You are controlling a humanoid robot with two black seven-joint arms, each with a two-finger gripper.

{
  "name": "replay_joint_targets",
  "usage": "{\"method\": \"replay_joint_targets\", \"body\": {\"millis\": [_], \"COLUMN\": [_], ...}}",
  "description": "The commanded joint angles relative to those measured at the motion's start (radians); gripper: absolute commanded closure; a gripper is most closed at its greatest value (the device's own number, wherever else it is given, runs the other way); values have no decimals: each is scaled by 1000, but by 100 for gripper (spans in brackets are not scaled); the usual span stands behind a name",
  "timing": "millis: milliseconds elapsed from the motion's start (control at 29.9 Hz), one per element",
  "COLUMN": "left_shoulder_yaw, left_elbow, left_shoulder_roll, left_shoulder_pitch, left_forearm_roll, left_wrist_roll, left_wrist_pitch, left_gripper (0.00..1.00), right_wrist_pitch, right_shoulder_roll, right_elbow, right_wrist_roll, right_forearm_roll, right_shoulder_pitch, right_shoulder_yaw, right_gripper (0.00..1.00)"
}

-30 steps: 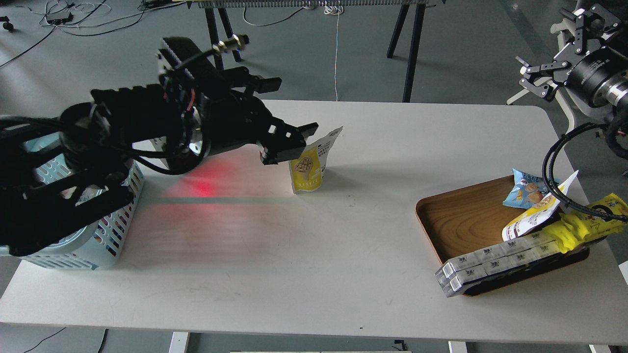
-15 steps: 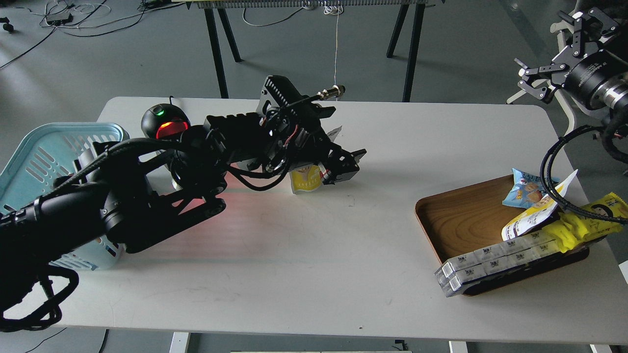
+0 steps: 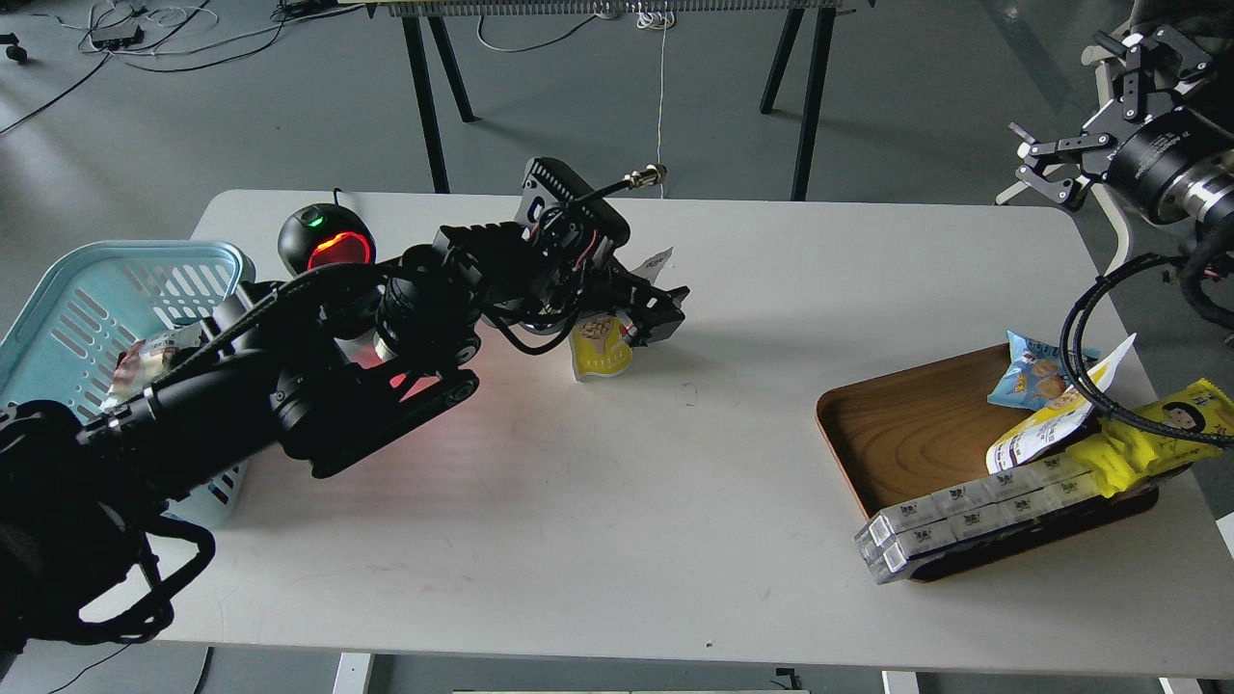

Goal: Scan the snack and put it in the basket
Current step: 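Reach the left gripper to the standing yellow packet and grasp it, then lift the yellow packet with the left gripper and hold it before the scanner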

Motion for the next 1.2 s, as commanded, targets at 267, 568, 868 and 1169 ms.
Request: {"method": "replay_joint_targets", "body": {"millis": [267, 568, 868, 1169], "left_shoulder_yaw": [2, 0, -2, -8], "left_elbow": [31, 29, 15, -41], "left_shoulder_roll": [-3, 6, 8, 72], "left_shoulder_pitch": [12, 34, 45, 25], "left_forearm_roll": [0, 0, 0, 0], "left_wrist_roll": [-9, -9, -11, -16], "left_wrist_pitch": [0, 0, 0, 0], "left_gripper": [65, 99, 100, 100], "right_wrist_pitch": [0, 0, 1, 1], "right_shoulder_roll": [6, 6, 6, 7], "right_elbow": [0, -2, -2, -2], "right_wrist_roll": [0, 0, 0, 0], "right_forearm_roll": [-2, -1, -2, 0], "right_shoulder_pitch": [0, -2, -2, -2], "right_shoulder_yaw": [0, 0, 0, 6], "right_gripper": [1, 1, 1, 1]}}
